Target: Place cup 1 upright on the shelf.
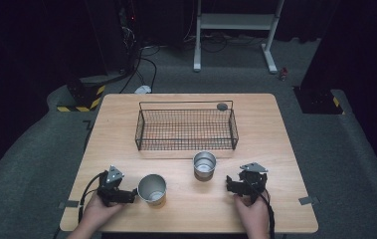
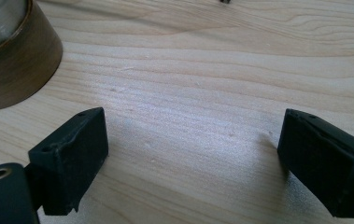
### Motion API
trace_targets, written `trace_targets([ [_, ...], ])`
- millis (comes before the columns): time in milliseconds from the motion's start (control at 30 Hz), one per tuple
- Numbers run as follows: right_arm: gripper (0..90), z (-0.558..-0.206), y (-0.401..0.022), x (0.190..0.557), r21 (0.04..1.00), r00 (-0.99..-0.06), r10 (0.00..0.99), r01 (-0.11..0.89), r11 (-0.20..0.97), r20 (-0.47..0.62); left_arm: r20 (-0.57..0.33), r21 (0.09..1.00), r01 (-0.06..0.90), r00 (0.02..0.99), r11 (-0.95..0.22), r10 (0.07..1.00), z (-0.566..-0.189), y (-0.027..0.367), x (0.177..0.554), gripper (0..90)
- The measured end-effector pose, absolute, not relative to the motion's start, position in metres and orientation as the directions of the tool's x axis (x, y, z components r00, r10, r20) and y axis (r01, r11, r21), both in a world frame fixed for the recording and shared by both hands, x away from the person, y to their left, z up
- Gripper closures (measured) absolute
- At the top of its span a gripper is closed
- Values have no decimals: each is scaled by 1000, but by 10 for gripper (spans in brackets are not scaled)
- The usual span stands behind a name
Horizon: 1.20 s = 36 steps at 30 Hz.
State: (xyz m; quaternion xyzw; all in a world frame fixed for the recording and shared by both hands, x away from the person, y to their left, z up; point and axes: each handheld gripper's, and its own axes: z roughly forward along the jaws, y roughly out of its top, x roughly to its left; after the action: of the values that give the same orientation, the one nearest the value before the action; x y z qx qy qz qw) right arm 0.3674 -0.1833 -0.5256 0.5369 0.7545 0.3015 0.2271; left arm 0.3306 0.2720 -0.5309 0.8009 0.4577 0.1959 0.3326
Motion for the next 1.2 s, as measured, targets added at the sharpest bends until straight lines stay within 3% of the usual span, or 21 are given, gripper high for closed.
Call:
trace_targets([
  [767, 84, -526, -183, 351, 698, -335, 942, 671, 249, -15, 9, 706, 606, 509, -366, 860, -530, 274, 330, 8],
  [900, 84, -526, -183, 351, 698, -335, 942, 671, 249, -15, -1, 704, 617, 497, -353, 868, -527, 279, 329, 56],
  [1200, 84, -526, -183, 351, 698, -335, 942, 671, 249, -14, -6, 752, 561, 531, -346, 848, -515, 278, 323, 56],
])
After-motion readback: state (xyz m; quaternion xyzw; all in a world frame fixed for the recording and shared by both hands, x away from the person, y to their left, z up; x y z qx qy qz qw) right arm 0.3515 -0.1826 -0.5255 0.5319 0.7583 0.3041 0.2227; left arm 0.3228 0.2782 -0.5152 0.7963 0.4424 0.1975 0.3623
